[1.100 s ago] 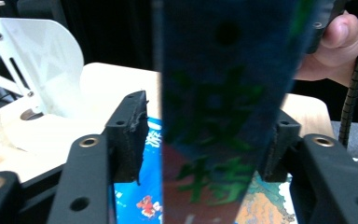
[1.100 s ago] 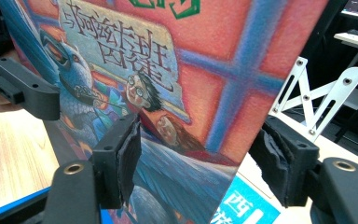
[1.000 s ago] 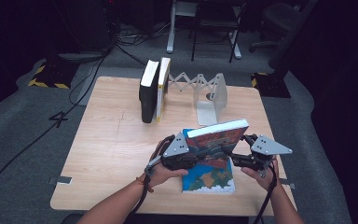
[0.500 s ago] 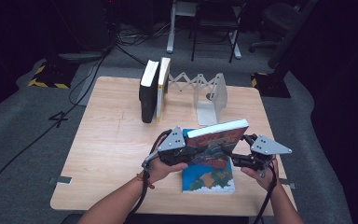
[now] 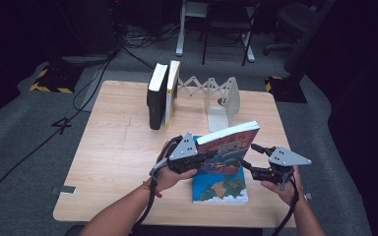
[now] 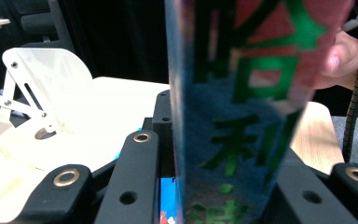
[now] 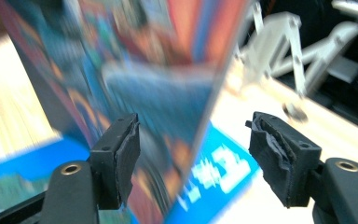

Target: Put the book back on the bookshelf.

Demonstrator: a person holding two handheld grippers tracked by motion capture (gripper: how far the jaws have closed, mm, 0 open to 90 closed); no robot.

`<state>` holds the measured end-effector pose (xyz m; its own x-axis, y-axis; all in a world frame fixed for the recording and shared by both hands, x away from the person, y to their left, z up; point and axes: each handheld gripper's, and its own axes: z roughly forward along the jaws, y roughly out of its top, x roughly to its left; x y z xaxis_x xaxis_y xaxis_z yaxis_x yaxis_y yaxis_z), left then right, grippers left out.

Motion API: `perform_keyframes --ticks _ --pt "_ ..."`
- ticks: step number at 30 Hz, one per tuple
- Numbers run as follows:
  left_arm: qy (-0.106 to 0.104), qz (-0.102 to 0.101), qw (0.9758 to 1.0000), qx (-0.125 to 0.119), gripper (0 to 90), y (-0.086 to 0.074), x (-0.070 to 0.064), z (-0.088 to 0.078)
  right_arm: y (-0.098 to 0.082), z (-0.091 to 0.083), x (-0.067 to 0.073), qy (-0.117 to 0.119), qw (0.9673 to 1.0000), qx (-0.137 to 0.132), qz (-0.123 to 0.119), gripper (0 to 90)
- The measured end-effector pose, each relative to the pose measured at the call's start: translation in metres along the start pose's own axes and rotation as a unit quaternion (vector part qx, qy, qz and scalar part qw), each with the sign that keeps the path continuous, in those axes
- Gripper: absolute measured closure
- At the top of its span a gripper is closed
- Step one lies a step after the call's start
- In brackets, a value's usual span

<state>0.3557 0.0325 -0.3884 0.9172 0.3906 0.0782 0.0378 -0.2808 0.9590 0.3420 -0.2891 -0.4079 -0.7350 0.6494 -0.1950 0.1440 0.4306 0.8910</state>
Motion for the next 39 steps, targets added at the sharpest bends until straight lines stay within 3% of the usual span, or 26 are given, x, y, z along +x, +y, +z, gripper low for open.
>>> perform_keyframes --ticks 4,5,6,8,9,11,13,17,23,26,34,39 --pt "0.005 -0.002 1.0 -0.001 74.1 -0.001 0.001 -0.002 -0.023 -0.01 -0.006 -0.013 0.9994 0.029 0.013 26.7" --pt "0.008 -0.006 0.9999 -0.004 74.1 -0.002 0.001 -0.002 -0.031 -0.012 -0.01 -0.005 0.9991 0.039 0.015 25.5" --pt "0.009 -0.008 0.9999 -0.007 74.1 -0.002 0.001 -0.003 -0.039 -0.012 -0.014 0.009 0.9982 0.053 0.026 24.6" --pt "0.012 -0.011 0.9998 -0.009 74.1 -0.003 0.002 -0.003 -0.057 -0.013 -0.022 -0.003 0.9957 0.089 0.024 24.3" --pt "0.012 -0.01 0.9999 -0.008 74.1 -0.003 0.002 -0.004 -0.063 -0.013 -0.026 -0.008 0.9947 0.098 0.031 24.4" --pt "0.013 -0.009 0.9998 -0.007 74.1 -0.004 0.003 -0.006 -0.078 -0.011 -0.037 -0.03 0.9909 0.109 0.074 25.3" --pt "0.016 -0.013 0.9998 -0.008 74.1 -0.005 0.004 -0.008 -0.085 -0.009 -0.042 -0.032 0.9891 0.116 0.085 25.3" --pt "0.023 -0.013 0.9996 -0.006 74.1 -0.005 0.006 -0.011 -0.094 -0.004 -0.044 -0.026 0.9878 0.13 0.082 23.3" --pt "0.029 -0.017 0.9994 -0.007 74.2 -0.007 0.011 -0.015 -0.105 0.002 -0.046 -0.027 0.9844 0.144 0.097 23.2" --pt "0.037 -0.015 0.9992 -0.003 74.2 -0.006 0.013 -0.015 -0.109 0.009 -0.044 -0.025 0.9825 0.161 0.09 23.0" --pt "0.053 -0.014 0.9985 0.003 74.2 -0.005 0.014 -0.014 -0.113 0.011 -0.046 -0.016 0.9821 0.156 0.104 21.7" --pt "0.06 -0.026 0.9979 0.0 74.2 -0.007 0.02 -0.015 -0.114 0.011 -0.048 -0.013 0.9806 0.156 0.118 20.7"
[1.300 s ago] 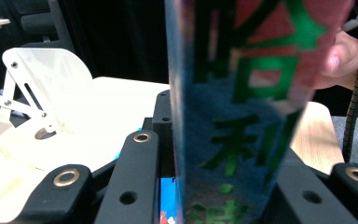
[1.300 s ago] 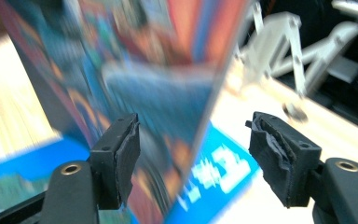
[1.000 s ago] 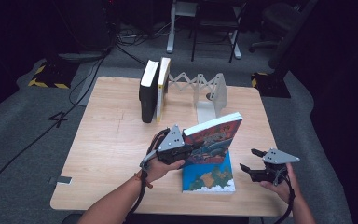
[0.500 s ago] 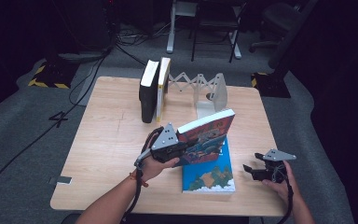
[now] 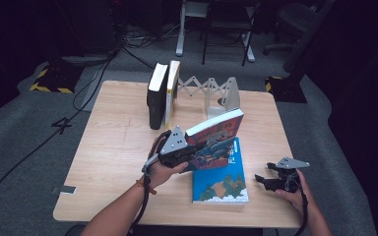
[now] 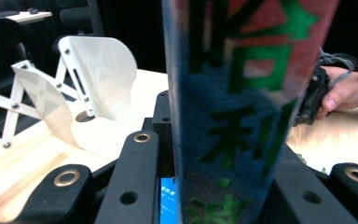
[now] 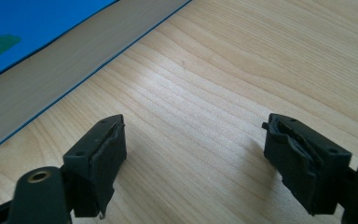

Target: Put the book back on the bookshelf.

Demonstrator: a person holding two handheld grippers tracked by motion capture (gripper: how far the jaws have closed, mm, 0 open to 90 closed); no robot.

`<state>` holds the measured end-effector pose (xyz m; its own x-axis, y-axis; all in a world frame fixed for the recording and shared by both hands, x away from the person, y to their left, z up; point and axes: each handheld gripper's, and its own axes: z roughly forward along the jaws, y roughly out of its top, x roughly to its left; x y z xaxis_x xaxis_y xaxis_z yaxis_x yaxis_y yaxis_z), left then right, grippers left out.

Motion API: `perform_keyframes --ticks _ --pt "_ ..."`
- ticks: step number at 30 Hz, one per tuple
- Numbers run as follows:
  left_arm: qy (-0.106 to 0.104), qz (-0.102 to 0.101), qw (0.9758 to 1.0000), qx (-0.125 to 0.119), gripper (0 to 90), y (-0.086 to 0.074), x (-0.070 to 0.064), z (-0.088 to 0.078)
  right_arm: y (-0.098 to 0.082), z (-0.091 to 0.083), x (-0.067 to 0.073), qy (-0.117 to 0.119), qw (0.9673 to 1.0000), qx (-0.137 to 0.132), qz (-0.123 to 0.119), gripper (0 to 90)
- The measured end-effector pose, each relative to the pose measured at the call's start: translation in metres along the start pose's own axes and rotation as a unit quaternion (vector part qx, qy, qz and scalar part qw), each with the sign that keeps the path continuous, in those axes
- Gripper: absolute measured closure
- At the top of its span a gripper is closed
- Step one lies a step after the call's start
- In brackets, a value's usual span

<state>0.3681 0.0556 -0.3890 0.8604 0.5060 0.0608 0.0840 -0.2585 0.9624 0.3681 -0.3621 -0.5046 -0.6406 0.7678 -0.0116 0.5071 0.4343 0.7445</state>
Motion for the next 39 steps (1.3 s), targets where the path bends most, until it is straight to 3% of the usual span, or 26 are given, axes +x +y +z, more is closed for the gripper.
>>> perform_keyframes --ticks 7,23,30,36,39 --pt "0.002 -0.02 0.9998 -0.006 74.2 -0.001 0.011 -0.001 0.0 0.0 0.0 0.001 1.0 0.001 0.002 20.1" --pt "0.027 -0.023 0.9994 -0.003 74.3 0.01 0.025 -0.003 0.001 0.001 0.0 0.001 1.0 0.002 0.002 19.5" --pt "0.068 -0.036 0.997 -0.004 74.3 0.013 0.039 -0.01 0.001 0.001 0.0 0.002 1.0 0.003 0.001 18.8" --pt "0.099 -0.053 0.9936 -0.014 74.3 0.01 0.055 -0.018 0.001 0.001 0.0 0.004 1.0 0.002 -0.001 18.5" --pt "0.121 -0.061 0.9907 -0.014 74.3 0.007 0.061 -0.02 0.001 0.001 0.0 0.004 1.0 0.002 -0.001 18.5"
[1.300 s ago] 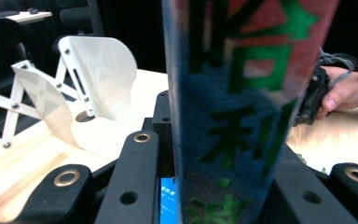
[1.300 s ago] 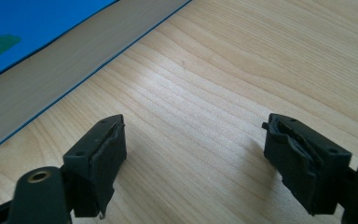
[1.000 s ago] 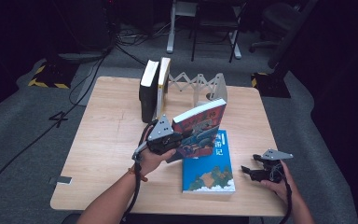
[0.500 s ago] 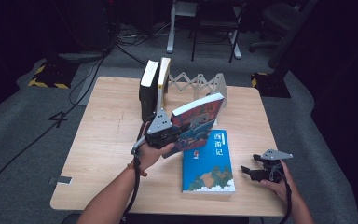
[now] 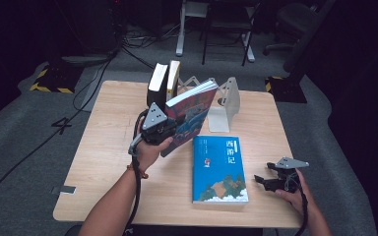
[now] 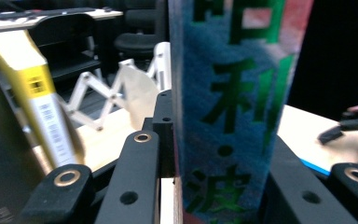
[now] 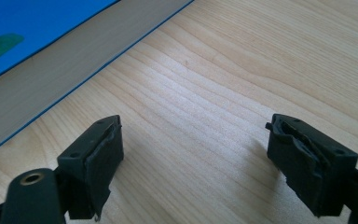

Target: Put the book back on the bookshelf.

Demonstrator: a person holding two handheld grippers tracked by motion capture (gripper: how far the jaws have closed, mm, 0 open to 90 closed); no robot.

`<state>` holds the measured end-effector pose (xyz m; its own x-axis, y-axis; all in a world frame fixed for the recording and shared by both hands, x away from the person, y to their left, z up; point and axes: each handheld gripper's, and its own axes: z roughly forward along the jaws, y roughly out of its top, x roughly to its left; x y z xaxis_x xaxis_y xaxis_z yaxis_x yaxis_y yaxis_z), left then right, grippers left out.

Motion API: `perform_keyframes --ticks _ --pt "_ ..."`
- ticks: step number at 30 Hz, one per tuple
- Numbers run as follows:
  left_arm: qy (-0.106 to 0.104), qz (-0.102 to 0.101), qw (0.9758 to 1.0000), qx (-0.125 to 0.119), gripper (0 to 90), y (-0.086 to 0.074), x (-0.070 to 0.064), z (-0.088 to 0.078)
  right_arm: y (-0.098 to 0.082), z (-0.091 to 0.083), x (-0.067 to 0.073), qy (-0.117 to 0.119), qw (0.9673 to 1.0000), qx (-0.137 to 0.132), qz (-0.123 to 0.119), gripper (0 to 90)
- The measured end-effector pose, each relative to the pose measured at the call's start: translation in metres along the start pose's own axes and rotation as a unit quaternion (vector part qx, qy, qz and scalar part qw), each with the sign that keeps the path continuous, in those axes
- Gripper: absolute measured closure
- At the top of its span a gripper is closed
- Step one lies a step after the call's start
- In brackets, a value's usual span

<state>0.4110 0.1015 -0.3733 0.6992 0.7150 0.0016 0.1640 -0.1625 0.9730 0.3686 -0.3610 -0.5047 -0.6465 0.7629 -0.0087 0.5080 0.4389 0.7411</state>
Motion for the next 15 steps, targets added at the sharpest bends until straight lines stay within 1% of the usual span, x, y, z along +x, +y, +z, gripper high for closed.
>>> perform_keyframes --ticks 2,4,5,8,13,15 --pt "0.02 -0.004 0.9998 0.004 74.3 -0.002 0.003 0.0 0.0 0.0 0.0 0.0 1.0 0.0 0.0 18.4" --pt "0.033 -0.007 0.9994 0.008 74.3 -0.004 0.006 0.001 0.0 0.0 0.0 0.0 1.0 0.0 0.0 18.4" --pt "0.043 -0.011 0.999 0.009 74.3 -0.005 0.008 0.002 0.0 0.0 0.0 0.0 1.0 0.0 0.0 18.4" --pt "0.066 -0.019 0.9975 0.016 74.3 -0.009 0.014 0.005 0.0 0.0 0.0 0.001 1.0 0.0 0.0 18.3" --pt "0.092 -0.04 0.9948 0.015 74.3 -0.016 0.023 0.01 0.0 0.0 0.0 0.002 1.0 0.0 -0.001 18.0" --pt "0.103 -0.04 0.9937 0.02 74.3 -0.017 0.025 0.012 0.0 0.0 0.0 0.002 1.0 0.0 -0.001 18.0"
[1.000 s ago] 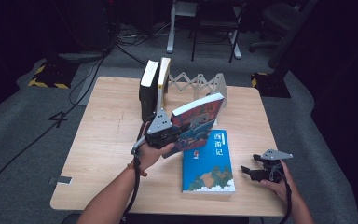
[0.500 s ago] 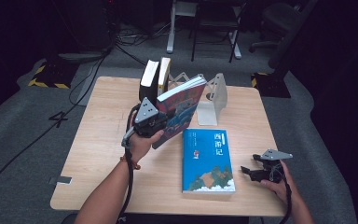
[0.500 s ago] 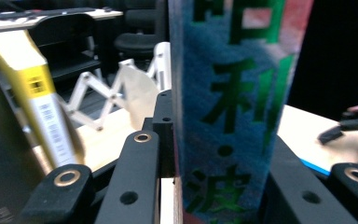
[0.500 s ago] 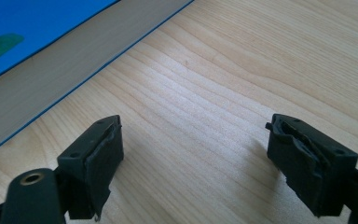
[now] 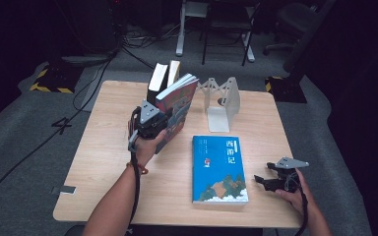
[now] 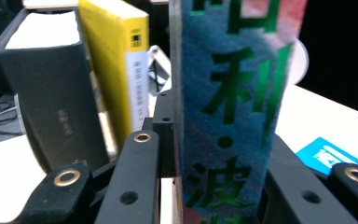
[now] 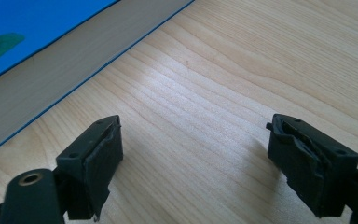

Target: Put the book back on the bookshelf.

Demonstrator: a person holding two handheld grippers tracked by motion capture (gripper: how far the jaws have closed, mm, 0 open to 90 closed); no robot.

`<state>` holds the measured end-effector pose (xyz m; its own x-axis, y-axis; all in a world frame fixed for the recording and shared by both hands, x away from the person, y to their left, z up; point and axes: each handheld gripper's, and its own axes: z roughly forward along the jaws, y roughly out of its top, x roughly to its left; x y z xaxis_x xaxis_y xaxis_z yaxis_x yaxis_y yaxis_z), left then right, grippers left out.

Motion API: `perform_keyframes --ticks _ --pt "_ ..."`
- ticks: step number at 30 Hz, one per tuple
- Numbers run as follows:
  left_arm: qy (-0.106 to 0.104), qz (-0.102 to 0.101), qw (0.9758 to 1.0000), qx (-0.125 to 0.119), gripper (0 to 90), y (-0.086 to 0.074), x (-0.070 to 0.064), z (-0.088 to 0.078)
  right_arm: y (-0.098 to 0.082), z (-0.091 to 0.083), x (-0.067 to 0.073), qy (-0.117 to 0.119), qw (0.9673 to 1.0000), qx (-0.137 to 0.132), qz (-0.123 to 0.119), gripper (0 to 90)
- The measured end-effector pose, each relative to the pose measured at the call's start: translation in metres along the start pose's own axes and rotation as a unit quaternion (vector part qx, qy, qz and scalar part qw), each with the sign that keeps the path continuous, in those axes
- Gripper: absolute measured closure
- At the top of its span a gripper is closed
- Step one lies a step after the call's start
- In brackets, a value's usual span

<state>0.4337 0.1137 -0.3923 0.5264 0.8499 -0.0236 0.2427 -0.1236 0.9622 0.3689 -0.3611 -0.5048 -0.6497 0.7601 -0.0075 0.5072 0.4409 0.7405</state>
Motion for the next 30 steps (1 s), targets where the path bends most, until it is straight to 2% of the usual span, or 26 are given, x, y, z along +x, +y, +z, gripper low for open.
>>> perform_keyframes --ticks 2,7,12,17,20,25,30 --pt "0.012 0.001 0.9999 0.0 74.3 0.0 0.0 0.001 0.0 0.0 0.0 0.001 1.0 0.0 -0.001 18.0" --pt "0.038 -0.015 0.9992 -0.004 74.3 -0.004 0.004 0.006 0.0 0.0 0.0 0.001 1.0 0.0 -0.001 17.9" --pt "0.049 -0.031 0.9983 -0.005 74.3 -0.005 0.006 0.008 0.0 0.0 0.0 0.001 1.0 0.0 -0.002 17.8" --pt "0.074 -0.037 0.9965 -0.005 74.3 -0.003 0.006 0.008 0.0 0.0 0.0 0.002 1.0 0.0 -0.003 17.7" --pt "0.074 -0.039 0.9965 -0.004 74.3 -0.004 0.005 0.003 0.0 0.0 0.0 0.003 1.0 0.0 -0.004 17.7" --pt "0.09 -0.044 0.9949 -0.009 74.2 -0.006 0.004 -0.008 0.0 0.0 0.0 0.004 1.0 0.0 -0.004 17.6" --pt "0.098 -0.052 0.9938 -0.01 74.2 -0.006 0.007 -0.008 0.0 0.0 0.0 0.005 1.0 0.0 -0.005 17.5"
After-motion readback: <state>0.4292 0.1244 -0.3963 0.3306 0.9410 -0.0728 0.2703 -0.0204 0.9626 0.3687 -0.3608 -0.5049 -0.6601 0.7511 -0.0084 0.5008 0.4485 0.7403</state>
